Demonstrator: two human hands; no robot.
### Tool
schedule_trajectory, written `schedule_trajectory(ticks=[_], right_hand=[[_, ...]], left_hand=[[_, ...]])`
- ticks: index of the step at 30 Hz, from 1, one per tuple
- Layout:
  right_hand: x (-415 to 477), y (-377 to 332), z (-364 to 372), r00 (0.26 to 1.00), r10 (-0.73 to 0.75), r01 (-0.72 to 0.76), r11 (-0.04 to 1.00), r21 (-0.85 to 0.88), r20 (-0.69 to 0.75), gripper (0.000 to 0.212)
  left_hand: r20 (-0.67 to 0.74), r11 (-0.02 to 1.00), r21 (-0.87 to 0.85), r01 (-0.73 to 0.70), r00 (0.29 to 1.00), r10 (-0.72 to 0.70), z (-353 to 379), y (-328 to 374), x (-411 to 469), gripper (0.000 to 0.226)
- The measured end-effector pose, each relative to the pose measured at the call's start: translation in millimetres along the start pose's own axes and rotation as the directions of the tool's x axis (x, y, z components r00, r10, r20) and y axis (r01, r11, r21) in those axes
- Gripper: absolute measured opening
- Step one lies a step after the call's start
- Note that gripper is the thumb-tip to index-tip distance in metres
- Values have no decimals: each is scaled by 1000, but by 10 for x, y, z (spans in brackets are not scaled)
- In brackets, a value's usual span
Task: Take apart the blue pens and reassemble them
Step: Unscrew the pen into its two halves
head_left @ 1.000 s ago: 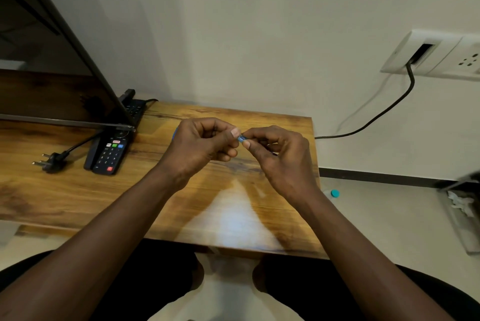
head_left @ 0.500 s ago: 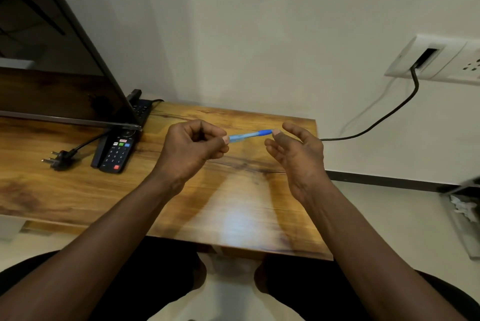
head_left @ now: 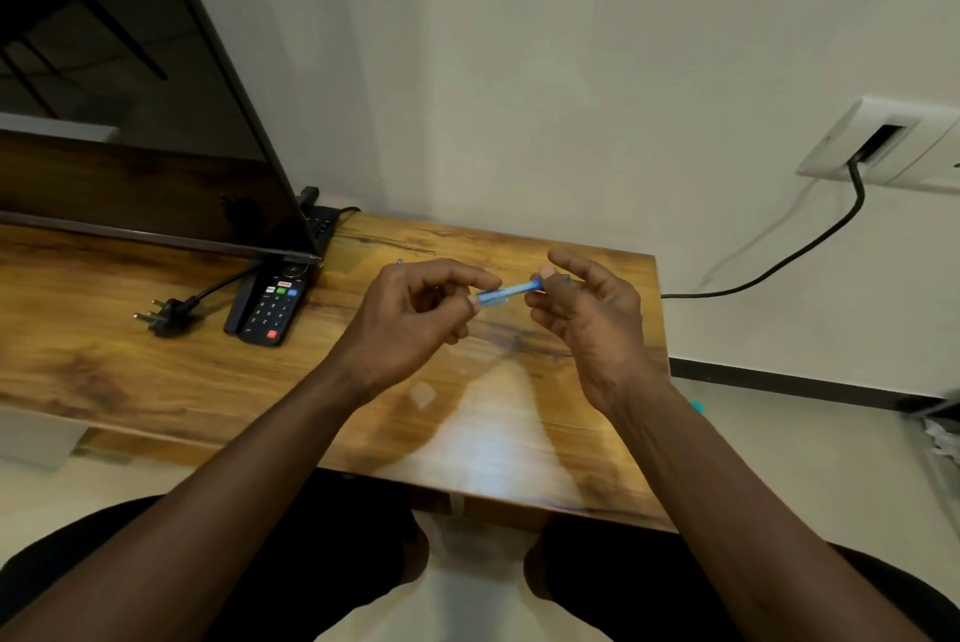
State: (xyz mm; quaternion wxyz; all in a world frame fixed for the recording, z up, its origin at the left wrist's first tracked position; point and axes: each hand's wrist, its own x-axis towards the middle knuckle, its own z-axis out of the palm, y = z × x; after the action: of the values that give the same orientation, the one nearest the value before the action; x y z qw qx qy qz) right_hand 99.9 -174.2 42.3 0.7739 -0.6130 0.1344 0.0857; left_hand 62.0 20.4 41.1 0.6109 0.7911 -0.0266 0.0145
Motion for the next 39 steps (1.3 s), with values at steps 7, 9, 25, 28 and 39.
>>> schedule_trajectory(ticks=[7, 9, 25, 28, 39], right_hand=[[-46, 15, 144, 985, 171, -174, 981, 89, 37, 37], [-43, 33, 185, 970, 241, -241, 944, 226, 27, 44], [101, 576, 430, 976, 201, -161, 925, -343, 83, 6], [119, 675, 396, 992, 108, -63, 849, -524, 57, 10], [52, 554, 210, 991, 5, 75, 796, -601, 130, 21]], left_hand=[[-218, 988, -151, 8, 975, -41, -98, 87, -1, 14], [-232, 1000, -3, -23, 973, 22, -135, 82, -32, 10], [-184, 711, 608, 353, 934, -305, -51, -306, -121, 22], [-174, 664, 671, 330, 941, -291, 6, -346, -101, 30], [-165, 582, 754, 305, 945, -281, 89, -344, -108, 27]])
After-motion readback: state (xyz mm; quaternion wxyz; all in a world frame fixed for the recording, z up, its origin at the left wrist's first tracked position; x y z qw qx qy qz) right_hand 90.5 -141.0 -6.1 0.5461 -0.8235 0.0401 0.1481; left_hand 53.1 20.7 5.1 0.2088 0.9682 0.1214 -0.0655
